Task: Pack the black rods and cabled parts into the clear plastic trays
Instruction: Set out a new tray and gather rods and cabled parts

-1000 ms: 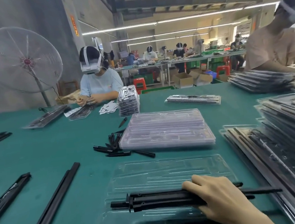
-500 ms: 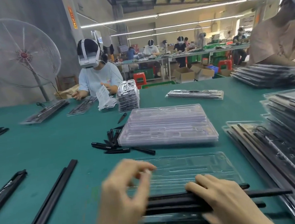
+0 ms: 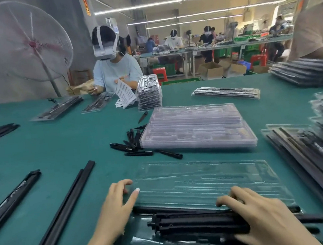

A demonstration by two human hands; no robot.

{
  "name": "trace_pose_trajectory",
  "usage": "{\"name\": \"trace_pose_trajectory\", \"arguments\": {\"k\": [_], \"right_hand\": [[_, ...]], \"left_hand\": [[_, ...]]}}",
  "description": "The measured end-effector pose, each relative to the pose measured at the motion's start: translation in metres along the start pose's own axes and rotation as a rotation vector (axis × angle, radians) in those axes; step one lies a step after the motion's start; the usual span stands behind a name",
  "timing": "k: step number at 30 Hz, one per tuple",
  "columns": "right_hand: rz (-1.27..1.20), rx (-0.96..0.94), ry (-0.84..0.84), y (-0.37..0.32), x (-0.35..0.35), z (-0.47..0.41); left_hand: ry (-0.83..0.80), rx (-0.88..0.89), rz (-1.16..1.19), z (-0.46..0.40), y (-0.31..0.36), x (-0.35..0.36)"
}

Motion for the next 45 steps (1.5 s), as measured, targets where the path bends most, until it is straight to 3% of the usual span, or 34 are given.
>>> {"name": "trace_pose_trajectory", "arguments": {"k": [6,12,19,26,31,33,35,39,42,45], "right_hand": [[-0.112,0.053,-0.015,0.007,-0.006,0.001],[-0.046,0.007,0.019,0.007,-0.013,-0.005],[0.002,-0.095,0.070,-0.017,-0.002,-0.022],[0.101,-0.182,0.301,-0.032,0.016,-0.017],[0.130,-0.177,0.338,-0.034,0.016,-0.021],[0.144,-0.178,0.341,-0.036,0.016,-0.024],[0.140,-0.173,0.330,-0.036,0.016,-0.025],[0.097,-0.131,0.247,-0.024,0.014,-0.021],[0.018,-0.037,0.182,-0.001,0.007,-0.013],[-0.050,-0.003,0.126,0.012,0.001,-0.007]], "left_hand": [[-0.013,-0.048,0.013,0.001,-0.005,-0.001],[0.124,-0.071,0.209,0.009,0.002,-0.006],[0.077,-0.063,0.121,0.014,0.006,-0.005],[0.064,-0.067,0.057,0.014,0.007,-0.006],[0.068,-0.053,-0.050,0.018,0.008,-0.005],[0.151,0.030,-0.077,0.021,0.016,-0.013],[0.205,0.227,-0.103,0.025,0.038,-0.021],[-0.070,0.675,-0.162,0.039,0.080,0.001],[-0.184,0.734,-0.139,0.043,0.084,0.009],[-0.159,0.751,-0.148,0.044,0.085,0.009]]}}
Point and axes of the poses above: each hand's wrist, its own z-axis away from the middle knuckle, its own x-axis out of the palm, y = z × x, the point moved 8 cm from there along -z, towards the middle knuckle, and after that the axes turned 4 degrees about -y, right-handed, at the moved point
